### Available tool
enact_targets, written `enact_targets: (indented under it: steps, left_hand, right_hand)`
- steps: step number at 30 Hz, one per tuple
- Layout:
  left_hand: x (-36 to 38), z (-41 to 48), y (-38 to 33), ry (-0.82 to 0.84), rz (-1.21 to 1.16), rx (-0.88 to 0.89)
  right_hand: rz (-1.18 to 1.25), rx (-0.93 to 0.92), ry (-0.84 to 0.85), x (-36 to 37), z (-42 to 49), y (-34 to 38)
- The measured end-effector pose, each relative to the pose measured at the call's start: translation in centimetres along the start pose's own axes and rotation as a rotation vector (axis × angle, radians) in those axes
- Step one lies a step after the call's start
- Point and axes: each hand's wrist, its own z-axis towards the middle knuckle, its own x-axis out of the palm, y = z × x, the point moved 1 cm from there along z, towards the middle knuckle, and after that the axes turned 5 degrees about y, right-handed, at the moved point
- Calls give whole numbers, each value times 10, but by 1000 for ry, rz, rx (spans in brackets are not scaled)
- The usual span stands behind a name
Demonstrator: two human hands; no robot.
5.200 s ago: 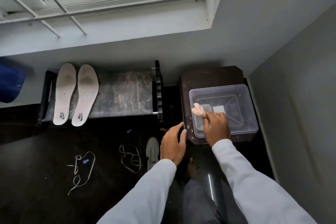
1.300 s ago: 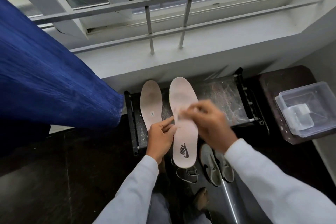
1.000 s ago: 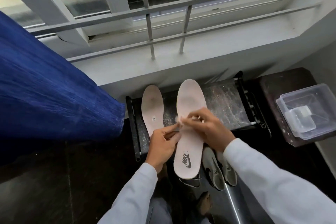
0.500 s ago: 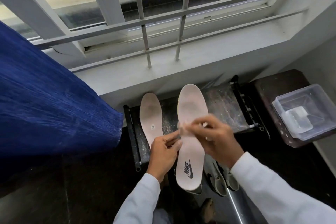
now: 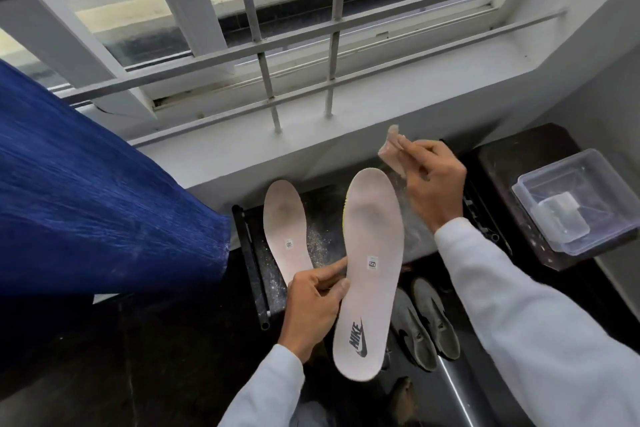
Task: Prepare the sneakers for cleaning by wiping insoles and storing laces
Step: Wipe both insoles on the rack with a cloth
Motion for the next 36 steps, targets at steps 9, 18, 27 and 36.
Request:
enact_targets:
  steps: [9,18,27,36]
  left_hand:
    - [3,-5,-7,-26,-4,71]
    - [-5,-19,2,6,27,48]
    - [-8,-4,2,-132,-78,10]
    - [-9,-13,-3,-55,-9,40]
  right_hand:
    - [-89,-468,640,-12,-87,6]
    - [-118,-70,62,2,5,-11]
    - [102,-514,668,-36,-138,44]
    - [-124,-393,504,9,-69,-15]
